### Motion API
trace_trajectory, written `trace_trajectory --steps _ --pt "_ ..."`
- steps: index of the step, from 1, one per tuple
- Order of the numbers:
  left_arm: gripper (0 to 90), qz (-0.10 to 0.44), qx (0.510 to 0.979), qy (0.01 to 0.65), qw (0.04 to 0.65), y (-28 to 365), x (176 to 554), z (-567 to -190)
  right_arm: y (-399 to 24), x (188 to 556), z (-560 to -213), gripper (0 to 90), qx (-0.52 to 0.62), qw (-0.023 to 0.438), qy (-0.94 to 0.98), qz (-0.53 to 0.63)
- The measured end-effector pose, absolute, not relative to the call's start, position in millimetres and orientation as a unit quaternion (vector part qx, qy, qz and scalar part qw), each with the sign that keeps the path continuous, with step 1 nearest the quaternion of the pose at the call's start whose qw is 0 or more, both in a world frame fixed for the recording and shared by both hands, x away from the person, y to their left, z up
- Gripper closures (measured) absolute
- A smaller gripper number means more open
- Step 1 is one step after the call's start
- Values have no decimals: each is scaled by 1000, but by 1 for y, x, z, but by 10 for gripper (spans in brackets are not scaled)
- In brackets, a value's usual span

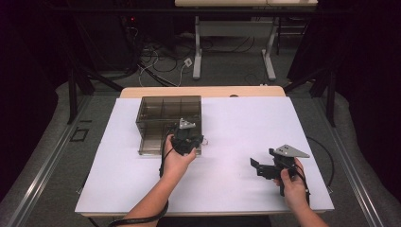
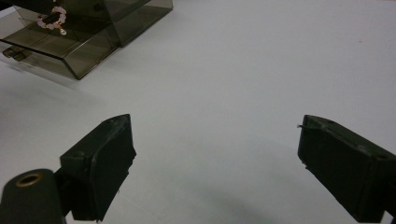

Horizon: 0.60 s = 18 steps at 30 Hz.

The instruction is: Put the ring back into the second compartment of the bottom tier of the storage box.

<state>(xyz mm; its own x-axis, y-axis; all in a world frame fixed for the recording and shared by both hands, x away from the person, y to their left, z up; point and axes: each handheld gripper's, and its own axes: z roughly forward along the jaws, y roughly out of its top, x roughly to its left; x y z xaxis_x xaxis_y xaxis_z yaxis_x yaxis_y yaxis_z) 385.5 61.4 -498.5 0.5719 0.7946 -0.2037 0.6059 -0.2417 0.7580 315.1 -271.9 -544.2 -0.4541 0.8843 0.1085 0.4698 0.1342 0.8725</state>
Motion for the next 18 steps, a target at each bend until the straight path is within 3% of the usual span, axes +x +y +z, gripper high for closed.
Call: trace_trajectory --steps 18 --pt "867 122 755 477 434 98 382 -497 -271 315 -545 104 473 225 718 458"
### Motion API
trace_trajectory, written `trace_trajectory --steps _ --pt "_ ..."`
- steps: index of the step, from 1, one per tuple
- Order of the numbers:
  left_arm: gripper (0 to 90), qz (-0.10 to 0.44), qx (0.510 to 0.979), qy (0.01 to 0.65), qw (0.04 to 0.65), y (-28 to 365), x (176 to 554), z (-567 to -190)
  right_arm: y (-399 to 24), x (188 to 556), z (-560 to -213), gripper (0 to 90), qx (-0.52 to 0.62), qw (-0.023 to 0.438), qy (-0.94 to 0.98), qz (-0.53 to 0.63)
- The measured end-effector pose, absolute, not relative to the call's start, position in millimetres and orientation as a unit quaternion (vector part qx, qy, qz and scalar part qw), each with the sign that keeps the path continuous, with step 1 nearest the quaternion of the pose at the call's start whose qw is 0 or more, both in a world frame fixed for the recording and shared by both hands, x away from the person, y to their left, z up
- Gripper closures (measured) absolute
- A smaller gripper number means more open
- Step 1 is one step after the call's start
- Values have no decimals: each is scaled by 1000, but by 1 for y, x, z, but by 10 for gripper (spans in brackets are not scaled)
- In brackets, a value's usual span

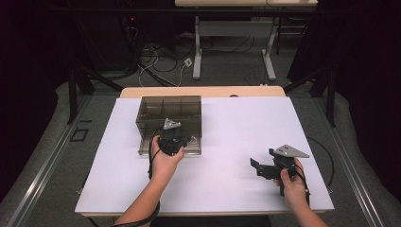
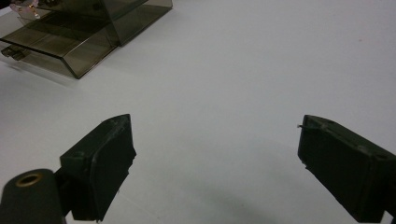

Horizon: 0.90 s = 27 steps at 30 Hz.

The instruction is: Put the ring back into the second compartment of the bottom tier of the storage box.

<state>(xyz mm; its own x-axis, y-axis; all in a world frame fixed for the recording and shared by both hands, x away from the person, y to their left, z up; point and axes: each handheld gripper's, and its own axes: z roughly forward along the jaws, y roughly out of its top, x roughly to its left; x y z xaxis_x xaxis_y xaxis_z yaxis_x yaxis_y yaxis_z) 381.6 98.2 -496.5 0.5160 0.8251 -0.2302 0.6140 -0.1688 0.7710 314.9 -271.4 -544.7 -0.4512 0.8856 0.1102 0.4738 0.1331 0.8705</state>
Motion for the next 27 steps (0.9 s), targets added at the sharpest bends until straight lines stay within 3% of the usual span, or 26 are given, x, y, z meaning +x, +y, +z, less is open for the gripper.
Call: trace_trajectory --steps 27 --pt "867 138 709 522 454 148 376 -502 -272 315 -545 104 473 225 719 457"
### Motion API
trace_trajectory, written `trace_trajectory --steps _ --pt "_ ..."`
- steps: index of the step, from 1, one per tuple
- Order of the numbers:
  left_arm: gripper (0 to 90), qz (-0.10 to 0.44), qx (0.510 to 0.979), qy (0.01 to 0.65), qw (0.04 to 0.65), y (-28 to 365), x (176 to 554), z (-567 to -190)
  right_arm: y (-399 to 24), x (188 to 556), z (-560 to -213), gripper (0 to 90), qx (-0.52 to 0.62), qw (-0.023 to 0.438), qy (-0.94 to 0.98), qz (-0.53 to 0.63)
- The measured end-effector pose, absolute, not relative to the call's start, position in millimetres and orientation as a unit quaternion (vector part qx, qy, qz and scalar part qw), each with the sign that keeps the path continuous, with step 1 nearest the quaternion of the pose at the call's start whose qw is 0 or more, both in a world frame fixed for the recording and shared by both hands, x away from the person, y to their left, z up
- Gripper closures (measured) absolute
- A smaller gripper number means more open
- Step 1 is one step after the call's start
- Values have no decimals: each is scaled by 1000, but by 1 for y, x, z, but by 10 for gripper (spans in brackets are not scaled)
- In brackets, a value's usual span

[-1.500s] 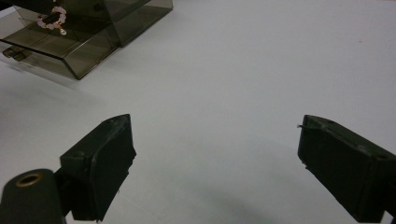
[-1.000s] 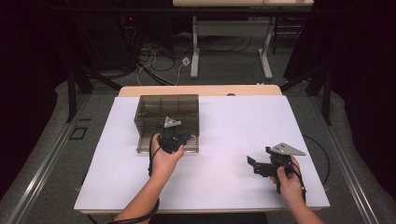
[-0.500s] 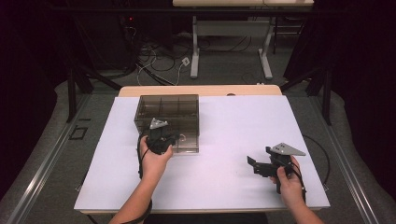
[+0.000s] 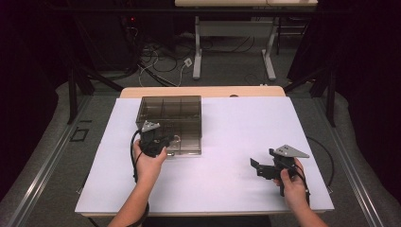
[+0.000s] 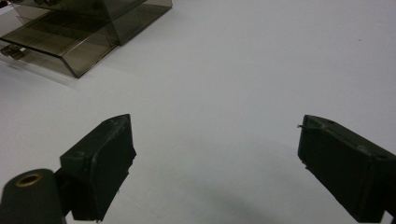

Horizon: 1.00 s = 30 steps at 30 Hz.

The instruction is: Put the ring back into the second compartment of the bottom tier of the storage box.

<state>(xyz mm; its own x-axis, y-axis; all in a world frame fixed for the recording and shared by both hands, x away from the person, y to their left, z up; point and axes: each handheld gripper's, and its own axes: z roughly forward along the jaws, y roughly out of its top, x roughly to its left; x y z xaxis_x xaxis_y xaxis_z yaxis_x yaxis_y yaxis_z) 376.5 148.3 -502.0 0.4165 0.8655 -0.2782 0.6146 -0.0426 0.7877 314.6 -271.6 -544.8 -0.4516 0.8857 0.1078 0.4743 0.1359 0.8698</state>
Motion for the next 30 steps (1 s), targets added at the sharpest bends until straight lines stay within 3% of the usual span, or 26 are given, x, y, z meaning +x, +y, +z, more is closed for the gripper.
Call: trace_trajectory --steps 30 --pt "867 141 695 562 425 173 385 -525 -271 315 -545 104 473 224 720 456"
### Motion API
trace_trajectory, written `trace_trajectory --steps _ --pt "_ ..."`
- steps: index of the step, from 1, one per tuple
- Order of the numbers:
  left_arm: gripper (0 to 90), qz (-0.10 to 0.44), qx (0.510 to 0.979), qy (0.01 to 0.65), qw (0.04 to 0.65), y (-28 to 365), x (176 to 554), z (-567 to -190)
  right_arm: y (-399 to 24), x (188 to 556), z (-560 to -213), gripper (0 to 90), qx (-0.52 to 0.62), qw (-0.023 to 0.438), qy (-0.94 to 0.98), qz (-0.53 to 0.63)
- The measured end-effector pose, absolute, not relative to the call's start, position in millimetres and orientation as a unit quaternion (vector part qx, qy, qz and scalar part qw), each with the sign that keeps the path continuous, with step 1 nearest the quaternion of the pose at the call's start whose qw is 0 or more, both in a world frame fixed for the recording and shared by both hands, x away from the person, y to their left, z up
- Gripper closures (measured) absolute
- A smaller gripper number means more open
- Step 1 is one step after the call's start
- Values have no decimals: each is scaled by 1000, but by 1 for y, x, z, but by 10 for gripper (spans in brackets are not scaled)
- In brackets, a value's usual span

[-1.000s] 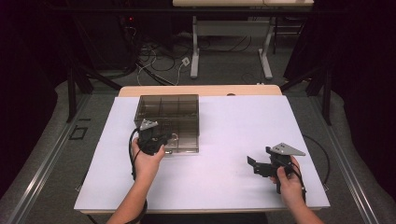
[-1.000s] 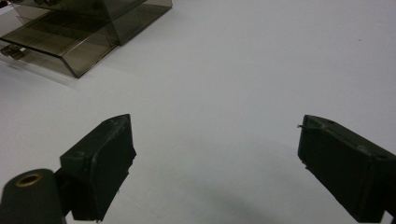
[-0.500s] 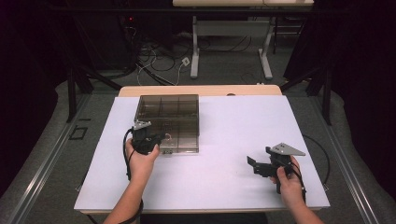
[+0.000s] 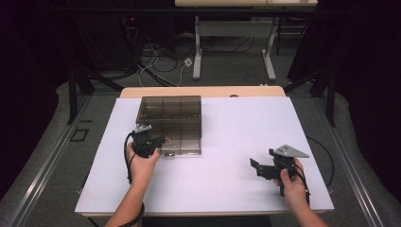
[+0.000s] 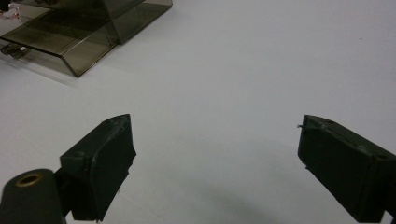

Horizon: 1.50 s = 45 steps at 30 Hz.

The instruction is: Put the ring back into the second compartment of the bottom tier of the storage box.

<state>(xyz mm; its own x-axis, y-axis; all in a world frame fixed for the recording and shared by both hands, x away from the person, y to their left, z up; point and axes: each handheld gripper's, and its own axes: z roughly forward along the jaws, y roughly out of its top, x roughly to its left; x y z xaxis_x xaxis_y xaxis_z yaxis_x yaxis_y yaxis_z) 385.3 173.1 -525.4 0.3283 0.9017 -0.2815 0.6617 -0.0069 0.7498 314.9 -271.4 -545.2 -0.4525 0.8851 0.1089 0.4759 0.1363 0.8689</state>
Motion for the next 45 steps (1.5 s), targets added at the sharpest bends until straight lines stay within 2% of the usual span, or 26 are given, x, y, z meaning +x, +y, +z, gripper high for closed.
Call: trace_trajectory --steps 45 --pt "859 130 701 563 418 166 388 -540 -271 315 -546 104 472 223 721 456"
